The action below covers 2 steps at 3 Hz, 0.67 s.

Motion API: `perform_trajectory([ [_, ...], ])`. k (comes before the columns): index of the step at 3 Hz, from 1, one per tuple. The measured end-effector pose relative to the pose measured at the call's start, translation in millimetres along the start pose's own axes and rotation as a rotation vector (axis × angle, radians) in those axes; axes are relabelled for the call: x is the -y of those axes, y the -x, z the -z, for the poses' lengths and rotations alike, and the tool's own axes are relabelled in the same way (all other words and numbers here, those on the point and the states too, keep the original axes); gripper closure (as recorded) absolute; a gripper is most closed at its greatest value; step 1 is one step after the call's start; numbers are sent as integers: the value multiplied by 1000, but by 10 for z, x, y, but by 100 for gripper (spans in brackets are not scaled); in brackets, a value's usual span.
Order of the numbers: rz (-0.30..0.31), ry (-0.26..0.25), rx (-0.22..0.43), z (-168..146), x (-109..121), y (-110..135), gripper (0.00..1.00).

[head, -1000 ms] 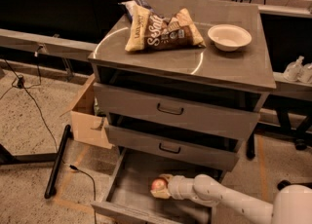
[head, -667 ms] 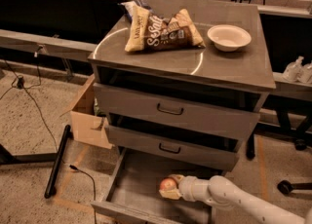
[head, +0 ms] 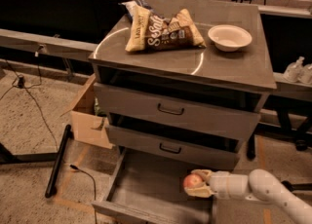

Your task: Pick apple from bottom drawer and place on counter

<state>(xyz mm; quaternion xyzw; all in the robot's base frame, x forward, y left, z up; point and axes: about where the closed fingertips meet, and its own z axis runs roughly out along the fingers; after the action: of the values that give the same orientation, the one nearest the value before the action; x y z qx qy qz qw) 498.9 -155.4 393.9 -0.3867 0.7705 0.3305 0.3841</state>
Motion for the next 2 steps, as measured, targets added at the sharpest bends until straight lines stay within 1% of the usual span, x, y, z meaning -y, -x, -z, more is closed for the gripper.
perform_trajectory([
  [1, 3, 86, -2, 47, -235, -30, 100],
  [2, 3, 86, -1, 48, -237, -27, 100],
])
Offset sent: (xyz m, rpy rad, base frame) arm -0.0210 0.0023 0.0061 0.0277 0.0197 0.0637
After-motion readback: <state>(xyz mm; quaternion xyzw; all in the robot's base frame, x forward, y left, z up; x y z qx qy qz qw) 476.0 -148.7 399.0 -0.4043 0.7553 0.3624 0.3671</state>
